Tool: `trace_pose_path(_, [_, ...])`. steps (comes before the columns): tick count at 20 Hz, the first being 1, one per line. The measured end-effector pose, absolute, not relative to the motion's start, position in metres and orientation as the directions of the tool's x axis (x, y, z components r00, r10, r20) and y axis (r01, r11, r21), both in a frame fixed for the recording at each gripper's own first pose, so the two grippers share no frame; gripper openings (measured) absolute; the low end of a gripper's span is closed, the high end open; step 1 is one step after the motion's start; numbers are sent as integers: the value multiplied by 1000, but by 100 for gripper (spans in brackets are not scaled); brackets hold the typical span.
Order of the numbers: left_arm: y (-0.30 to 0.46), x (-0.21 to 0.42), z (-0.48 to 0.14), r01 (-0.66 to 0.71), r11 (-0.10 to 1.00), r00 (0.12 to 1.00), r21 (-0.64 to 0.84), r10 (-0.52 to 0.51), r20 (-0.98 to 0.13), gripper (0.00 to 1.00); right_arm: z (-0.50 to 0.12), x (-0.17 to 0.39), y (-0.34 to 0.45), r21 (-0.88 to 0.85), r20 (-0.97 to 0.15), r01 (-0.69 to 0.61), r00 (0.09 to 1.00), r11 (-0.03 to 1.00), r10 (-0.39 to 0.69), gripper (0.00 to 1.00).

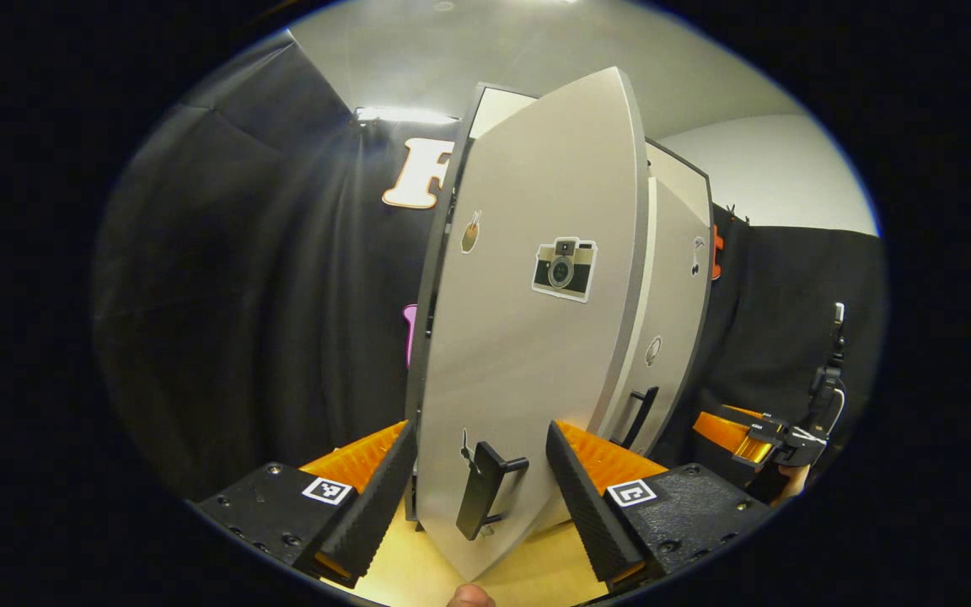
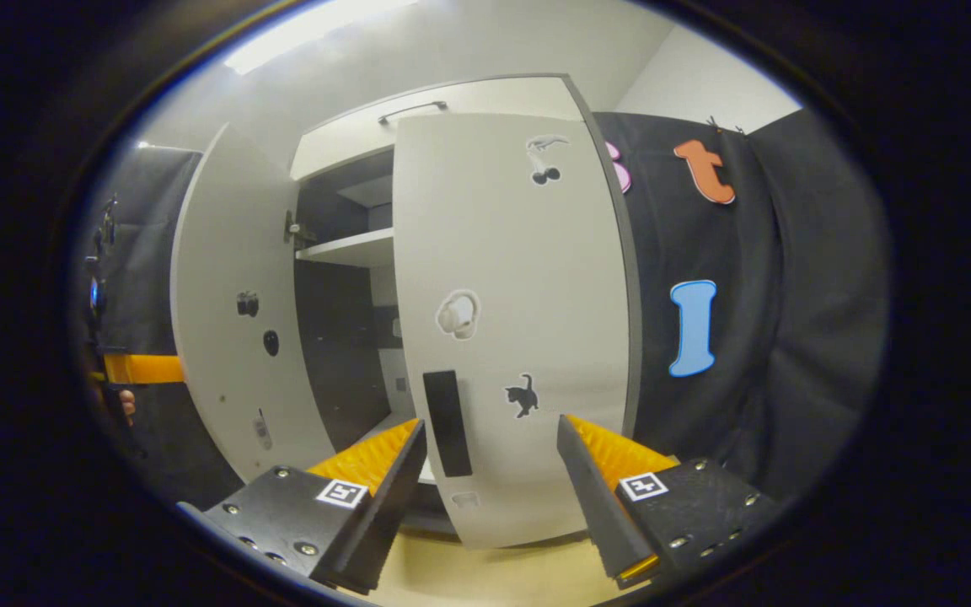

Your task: Grab one shoe with the right hand and put it into the shoe cabinet, grab the other shoe with the left hand and put it into the shoe cabinet; then close the right door with the right hand and the left door with the left hand.

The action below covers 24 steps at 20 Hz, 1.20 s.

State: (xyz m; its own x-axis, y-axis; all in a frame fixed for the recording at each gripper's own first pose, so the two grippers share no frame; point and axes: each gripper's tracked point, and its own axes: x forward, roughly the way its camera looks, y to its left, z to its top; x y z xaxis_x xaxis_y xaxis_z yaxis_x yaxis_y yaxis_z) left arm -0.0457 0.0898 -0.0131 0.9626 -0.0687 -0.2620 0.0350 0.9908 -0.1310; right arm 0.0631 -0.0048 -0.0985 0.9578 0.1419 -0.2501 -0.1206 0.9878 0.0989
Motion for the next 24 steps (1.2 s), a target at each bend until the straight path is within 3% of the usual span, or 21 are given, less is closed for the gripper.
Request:
trace_pose_path(1, [87, -43, -12, 38, 992, 962, -124, -69, -262, 94, -97, 63, -10, 97, -250, -114, 959, 989, 135, 87])
trace_pose_path(5, [71, -32, -16, 65, 990, 960, -123, -95, -263, 89, -95, 66, -28, 93, -250, -88, 962, 992, 109, 87])
trace_pose_path(6, [66, -28, -17, 75, 989, 959, -129, -107, -264, 94, -95, 65, -31, 93, -250, -82, 963, 992, 103, 87])
trace_pose_path(9, [47, -16, -23, 117, 981, 950, -157, -157, -270, 94, -95, 67, -42, 87, -252, -65, 964, 994, 85, 87])
trace_pose_path(10, [41, -12, -25, 134, 976, 946, -169, -177, -270, 89, -95, 66, -45, 85, -253, -59, 964, 995, 79, 93])
trace_pose_path(12, [33, -2, -29, 149, 975, 944, -162, -189, -271, 95, -94, 65, -52, 88, -250, -46, 966, 995, 66, 87])
trace_pose_path(24, [-5, 26, -43, 176, 974, 941, -139, -208, -266, 95, -92, 61, -77, 96, -239, -29, 970, 995, 51, 87])
